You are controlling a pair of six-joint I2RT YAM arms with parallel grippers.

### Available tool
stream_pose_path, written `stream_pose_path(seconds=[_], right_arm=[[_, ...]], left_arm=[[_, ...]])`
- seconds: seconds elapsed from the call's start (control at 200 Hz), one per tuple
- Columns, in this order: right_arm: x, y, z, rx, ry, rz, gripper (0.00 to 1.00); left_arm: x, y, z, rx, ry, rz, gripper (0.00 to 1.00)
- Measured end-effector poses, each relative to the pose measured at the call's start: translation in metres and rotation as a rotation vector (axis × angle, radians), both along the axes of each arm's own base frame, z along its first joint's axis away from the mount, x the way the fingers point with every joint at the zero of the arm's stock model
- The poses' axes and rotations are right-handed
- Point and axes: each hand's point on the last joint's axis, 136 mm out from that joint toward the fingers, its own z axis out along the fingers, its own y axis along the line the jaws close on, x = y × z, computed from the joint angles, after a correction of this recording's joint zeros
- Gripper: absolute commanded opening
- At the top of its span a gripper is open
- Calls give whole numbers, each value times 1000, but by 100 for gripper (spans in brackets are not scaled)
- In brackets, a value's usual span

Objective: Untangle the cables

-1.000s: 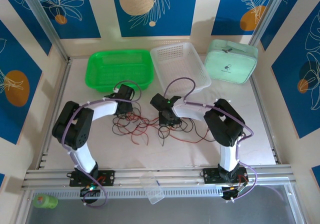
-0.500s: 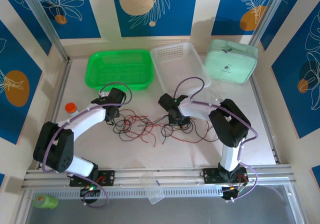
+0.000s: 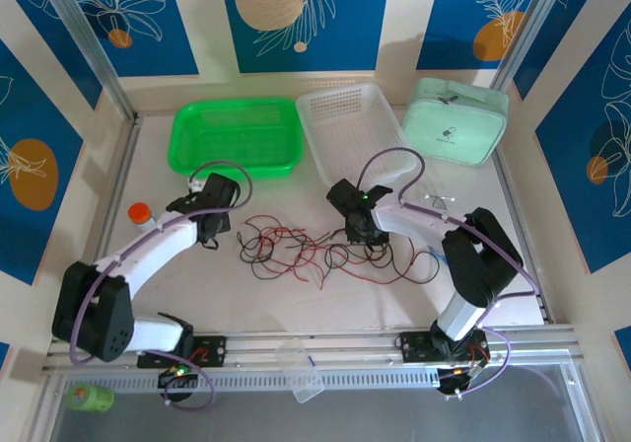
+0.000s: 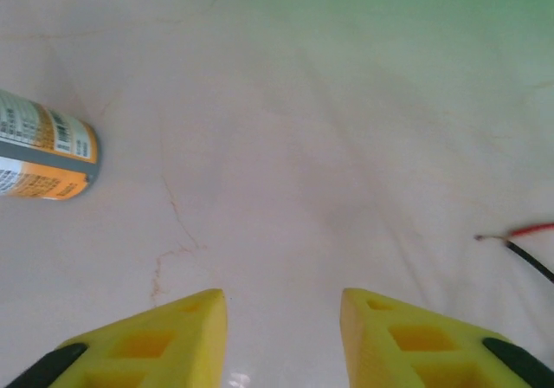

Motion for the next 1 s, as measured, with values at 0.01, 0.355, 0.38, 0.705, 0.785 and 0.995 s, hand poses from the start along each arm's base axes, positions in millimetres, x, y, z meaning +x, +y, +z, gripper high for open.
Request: stream_pose_path(seconds=[0.01, 0.355, 0.38, 0.705, 0.785, 0.995], right_arm=[[0, 1, 1, 4, -4, -1, 41], [-28, 53, 49, 126, -86, 337, 64], [-32, 60, 49, 138, -82, 381, 63], [-84, 135, -7, 172, 79, 813, 49], [-86, 135, -28, 140, 123, 832, 46], [-80, 134, -39, 98, 128, 825, 31]], left_arm=[[-1, -2, 1, -4, 0, -12, 50], [-28, -67, 11, -233, 49, -261, 57], [-31, -73, 9, -246, 61, -280, 57], [-50, -133, -42, -297, 232, -425, 57], [-48, -134, -54, -294, 251, -393, 56], [-42, -126, -71, -249, 260, -306, 56]])
